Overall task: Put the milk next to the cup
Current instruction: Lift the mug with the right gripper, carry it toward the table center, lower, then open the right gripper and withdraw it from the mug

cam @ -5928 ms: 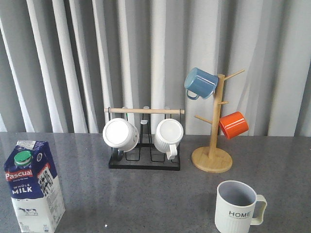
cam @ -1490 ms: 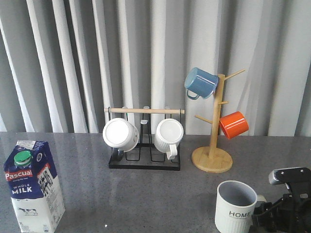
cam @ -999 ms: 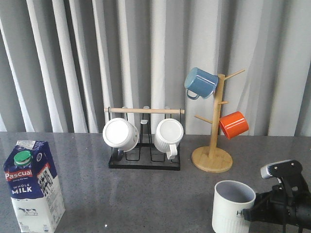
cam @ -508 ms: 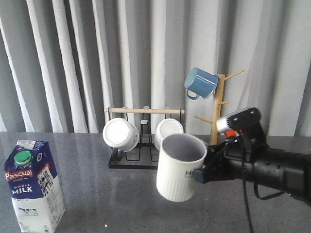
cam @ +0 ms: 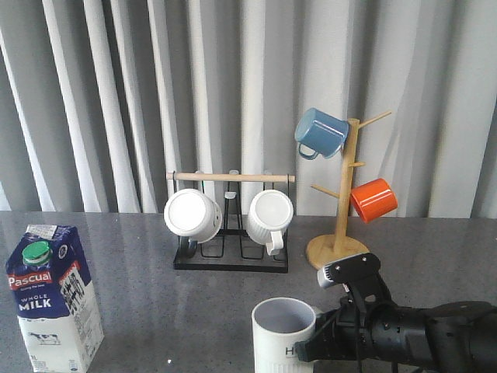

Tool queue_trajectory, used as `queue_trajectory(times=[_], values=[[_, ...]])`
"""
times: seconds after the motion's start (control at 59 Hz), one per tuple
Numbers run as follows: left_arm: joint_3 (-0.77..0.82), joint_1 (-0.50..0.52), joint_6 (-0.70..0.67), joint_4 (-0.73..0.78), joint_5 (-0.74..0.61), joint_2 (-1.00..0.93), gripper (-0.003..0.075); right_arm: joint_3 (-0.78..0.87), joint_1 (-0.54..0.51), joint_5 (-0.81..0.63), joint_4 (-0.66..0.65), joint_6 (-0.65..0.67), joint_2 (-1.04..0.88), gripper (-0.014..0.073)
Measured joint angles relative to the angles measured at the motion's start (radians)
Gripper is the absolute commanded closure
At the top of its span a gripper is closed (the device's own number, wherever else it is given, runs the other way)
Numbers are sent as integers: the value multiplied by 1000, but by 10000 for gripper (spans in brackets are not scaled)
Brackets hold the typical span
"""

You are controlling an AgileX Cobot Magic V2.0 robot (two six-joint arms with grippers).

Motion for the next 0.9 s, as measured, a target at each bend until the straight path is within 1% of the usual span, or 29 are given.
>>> queue_trajectory(times=[0.152, 0.271, 0.39, 0.491, 0.711, 0.796, 0.898], values=[[0, 0, 0, 0, 0, 0, 392, 0, 0, 5, -7, 1, -2, 389], [0, 0, 0, 0, 0, 0, 392, 0, 0, 4, -11, 25, -5, 280], [0, 0, 0, 0, 4, 0, 392, 0, 0, -1, -23, 52, -5, 209], [0, 0, 0, 0, 8, 0, 392, 0, 0, -4, -58, 85, -8, 186], [0, 0, 0, 0, 8, 0, 392, 0, 0, -4, -192, 189, -69, 186], [0, 0, 0, 0, 8, 0, 392, 0, 0, 5, -259, 263, -109, 186], [0, 0, 0, 0, 8, 0, 392, 0, 0, 32, -370, 367, -152, 186]])
